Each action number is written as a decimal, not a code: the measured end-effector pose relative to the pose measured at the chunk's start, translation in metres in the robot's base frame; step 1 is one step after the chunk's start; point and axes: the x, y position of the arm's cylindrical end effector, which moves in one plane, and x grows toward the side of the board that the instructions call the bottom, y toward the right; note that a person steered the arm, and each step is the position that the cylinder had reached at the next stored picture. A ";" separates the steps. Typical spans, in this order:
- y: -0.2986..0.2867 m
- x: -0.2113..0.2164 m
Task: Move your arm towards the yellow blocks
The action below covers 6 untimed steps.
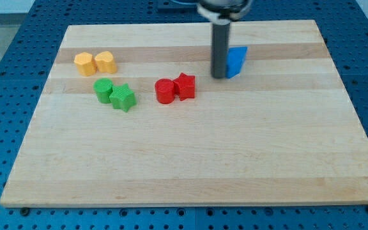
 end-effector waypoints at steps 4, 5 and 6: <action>-0.157 -0.004; -0.179 -0.004; -0.180 -0.004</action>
